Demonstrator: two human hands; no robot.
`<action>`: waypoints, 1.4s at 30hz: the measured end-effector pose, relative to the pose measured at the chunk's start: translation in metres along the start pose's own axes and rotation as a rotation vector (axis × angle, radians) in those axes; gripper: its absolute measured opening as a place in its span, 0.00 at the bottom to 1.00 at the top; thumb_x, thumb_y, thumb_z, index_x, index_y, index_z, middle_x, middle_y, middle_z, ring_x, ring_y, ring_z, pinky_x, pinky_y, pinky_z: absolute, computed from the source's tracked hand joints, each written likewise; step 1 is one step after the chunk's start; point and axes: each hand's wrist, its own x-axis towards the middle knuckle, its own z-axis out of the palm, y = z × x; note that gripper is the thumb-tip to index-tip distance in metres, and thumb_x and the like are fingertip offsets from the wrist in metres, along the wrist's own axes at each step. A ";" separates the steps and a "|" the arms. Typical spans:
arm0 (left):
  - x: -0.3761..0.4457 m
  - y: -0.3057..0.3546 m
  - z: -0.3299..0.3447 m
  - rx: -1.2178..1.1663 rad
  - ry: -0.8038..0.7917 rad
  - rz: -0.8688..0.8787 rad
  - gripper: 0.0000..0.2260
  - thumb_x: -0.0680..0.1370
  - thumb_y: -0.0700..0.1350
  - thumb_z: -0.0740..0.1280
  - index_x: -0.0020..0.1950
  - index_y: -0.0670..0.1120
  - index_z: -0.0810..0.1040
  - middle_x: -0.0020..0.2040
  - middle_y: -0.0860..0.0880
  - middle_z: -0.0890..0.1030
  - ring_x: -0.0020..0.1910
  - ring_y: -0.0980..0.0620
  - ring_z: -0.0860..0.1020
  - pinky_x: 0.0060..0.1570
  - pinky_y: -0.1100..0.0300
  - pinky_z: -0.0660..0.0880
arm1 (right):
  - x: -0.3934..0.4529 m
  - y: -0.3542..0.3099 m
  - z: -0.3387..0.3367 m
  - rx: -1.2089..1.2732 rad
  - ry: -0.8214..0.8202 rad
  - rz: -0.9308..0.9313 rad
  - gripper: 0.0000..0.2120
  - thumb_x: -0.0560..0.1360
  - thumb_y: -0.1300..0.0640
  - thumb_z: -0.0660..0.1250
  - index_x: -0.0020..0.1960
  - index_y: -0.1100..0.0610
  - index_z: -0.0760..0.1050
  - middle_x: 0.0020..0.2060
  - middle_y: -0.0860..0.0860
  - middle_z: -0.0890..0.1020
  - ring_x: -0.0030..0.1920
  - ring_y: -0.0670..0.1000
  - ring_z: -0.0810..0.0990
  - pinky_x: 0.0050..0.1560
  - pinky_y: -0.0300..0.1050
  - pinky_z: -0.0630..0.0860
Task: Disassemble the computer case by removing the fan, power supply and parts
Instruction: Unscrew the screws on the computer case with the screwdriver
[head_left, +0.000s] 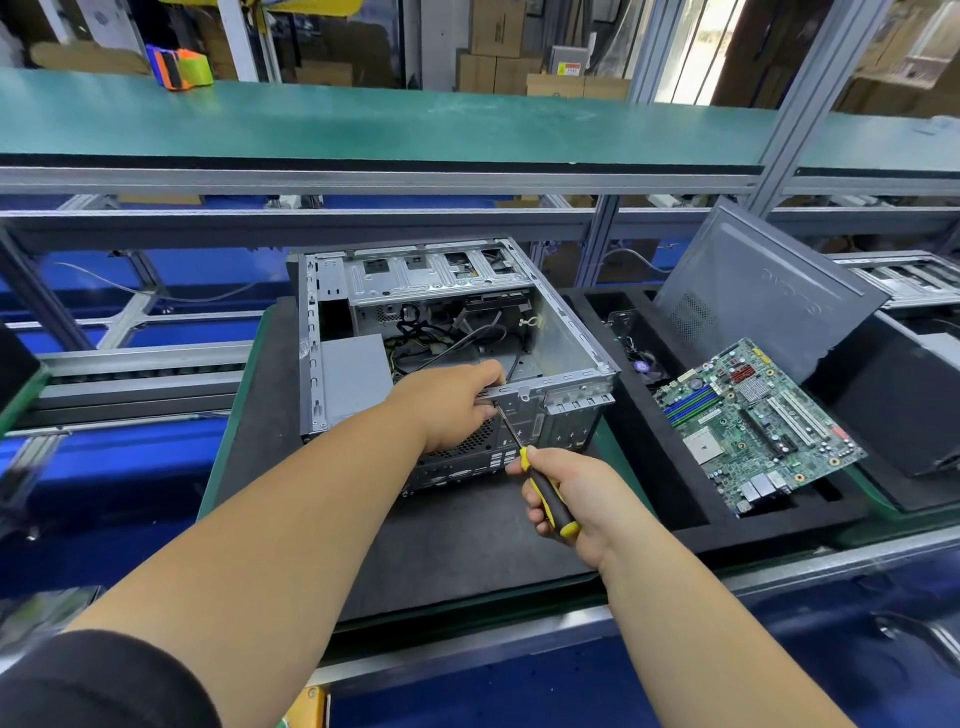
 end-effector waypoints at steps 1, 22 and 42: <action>0.000 0.000 -0.001 0.000 -0.003 -0.002 0.08 0.79 0.54 0.62 0.55 0.60 0.65 0.49 0.58 0.78 0.45 0.51 0.75 0.39 0.57 0.68 | 0.000 0.002 0.000 -0.050 0.034 -0.020 0.13 0.82 0.53 0.60 0.46 0.58 0.78 0.25 0.51 0.72 0.23 0.48 0.69 0.26 0.38 0.66; -0.019 0.010 -0.011 -0.266 0.207 0.012 0.26 0.72 0.44 0.66 0.70 0.53 0.68 0.67 0.54 0.72 0.64 0.54 0.71 0.62 0.56 0.70 | 0.005 -0.001 0.004 -0.360 0.124 -0.147 0.08 0.78 0.57 0.60 0.49 0.53 0.78 0.24 0.48 0.79 0.25 0.45 0.68 0.31 0.43 0.61; -0.029 0.071 0.005 -1.651 0.077 -0.923 0.10 0.81 0.47 0.62 0.45 0.45 0.79 0.37 0.51 0.84 0.36 0.57 0.81 0.35 0.66 0.75 | 0.006 0.009 -0.005 -0.412 0.157 -0.324 0.04 0.76 0.54 0.68 0.45 0.53 0.80 0.26 0.46 0.77 0.24 0.39 0.72 0.27 0.37 0.64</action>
